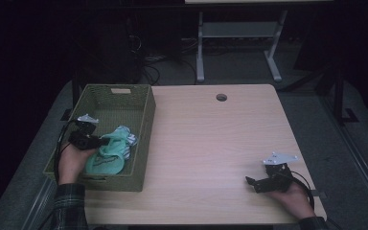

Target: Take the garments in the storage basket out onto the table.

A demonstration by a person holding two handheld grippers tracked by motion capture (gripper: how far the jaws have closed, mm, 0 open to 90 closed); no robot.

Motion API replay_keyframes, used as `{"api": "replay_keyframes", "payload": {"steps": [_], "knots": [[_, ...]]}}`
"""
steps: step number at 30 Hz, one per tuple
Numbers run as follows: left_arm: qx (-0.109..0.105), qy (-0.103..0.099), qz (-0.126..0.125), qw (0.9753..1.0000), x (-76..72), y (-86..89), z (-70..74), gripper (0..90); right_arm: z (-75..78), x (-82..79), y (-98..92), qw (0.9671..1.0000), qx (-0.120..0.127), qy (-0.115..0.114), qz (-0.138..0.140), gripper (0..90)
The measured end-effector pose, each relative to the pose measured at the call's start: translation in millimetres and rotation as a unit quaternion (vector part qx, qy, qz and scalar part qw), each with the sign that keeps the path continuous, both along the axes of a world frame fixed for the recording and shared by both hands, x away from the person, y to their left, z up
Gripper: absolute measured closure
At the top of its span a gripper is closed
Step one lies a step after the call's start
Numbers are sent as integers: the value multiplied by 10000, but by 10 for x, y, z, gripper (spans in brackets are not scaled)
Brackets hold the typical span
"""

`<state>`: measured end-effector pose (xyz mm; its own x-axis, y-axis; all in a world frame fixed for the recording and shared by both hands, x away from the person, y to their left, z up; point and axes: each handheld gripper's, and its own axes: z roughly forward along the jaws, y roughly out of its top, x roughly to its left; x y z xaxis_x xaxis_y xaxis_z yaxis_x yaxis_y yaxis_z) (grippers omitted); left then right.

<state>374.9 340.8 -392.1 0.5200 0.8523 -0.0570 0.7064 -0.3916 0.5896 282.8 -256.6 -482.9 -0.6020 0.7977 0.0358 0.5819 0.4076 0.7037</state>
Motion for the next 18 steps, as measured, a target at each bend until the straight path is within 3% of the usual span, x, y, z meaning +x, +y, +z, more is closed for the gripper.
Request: {"api": "replay_keyframes", "payload": {"steps": [8,12,18], "knots": [[-336,-170,-19,9993,-28,32,70,848,0,1,-1,10000,-1,-2,4,22],[-670,-283,-5,9974,-48,61,134,848,0,1,-1,10000,0,-1,4,22],[-985,-421,50,9942,-99,72,262,848,0,0,0,10000,-1,1,-1,22]]}}
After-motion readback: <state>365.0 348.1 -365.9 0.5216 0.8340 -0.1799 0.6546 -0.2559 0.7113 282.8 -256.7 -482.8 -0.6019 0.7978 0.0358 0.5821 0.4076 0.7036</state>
